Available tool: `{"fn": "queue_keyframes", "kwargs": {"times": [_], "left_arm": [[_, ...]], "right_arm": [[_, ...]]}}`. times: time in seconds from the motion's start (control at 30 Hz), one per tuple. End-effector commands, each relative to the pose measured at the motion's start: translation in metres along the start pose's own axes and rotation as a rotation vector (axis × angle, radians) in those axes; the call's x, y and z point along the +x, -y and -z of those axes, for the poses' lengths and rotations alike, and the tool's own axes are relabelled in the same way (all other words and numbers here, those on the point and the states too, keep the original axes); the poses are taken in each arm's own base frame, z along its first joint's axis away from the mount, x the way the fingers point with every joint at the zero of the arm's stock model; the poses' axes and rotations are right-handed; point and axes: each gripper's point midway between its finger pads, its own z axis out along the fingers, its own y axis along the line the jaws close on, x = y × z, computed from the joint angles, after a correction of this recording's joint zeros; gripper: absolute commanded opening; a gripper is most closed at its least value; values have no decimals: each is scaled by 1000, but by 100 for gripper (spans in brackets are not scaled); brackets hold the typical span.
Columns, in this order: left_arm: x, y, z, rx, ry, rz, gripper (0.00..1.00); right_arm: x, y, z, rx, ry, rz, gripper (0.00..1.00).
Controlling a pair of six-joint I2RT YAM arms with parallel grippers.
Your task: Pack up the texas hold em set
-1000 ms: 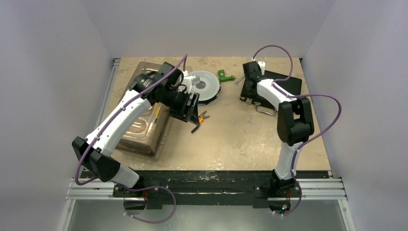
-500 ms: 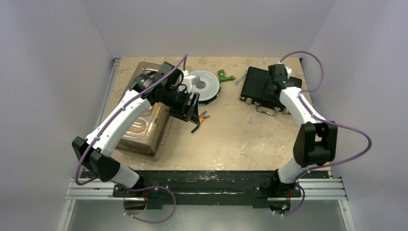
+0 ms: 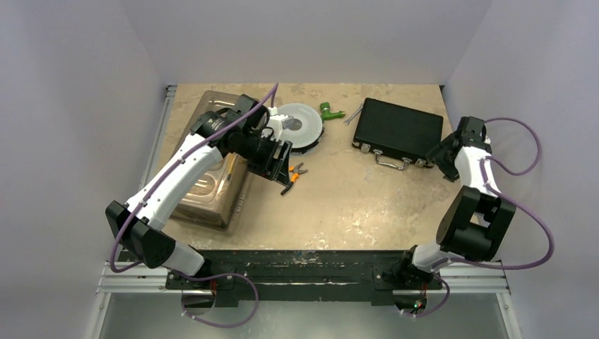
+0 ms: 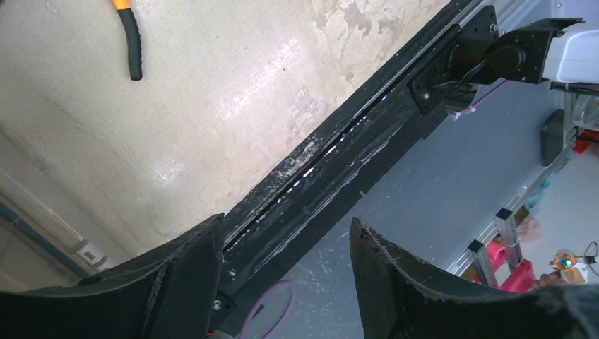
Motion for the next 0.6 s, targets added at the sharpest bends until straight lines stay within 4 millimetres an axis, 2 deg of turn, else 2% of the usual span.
{"fn": "queue_keyframes", "kwargs": {"times": [0.0, 0.07, 0.1, 0.33, 0.57], "left_arm": [[-4, 0, 3, -3, 16, -86, 63], [-2, 1, 2, 7, 14, -84, 63], [-1, 1, 1, 14, 13, -83, 63], [2, 1, 2, 11, 19, -89, 63], [2, 1, 3, 10, 17, -86, 63]], "right_arm": [[-6, -13, -10, -78, -30, -48, 59], [-8, -13, -14, -69, -30, -52, 48], [-7, -12, -16, -62, -32, -55, 46], [-2, -11, -26, -71, -39, -25, 40], [-18, -21, -11, -108, 2, -28, 39]]}}
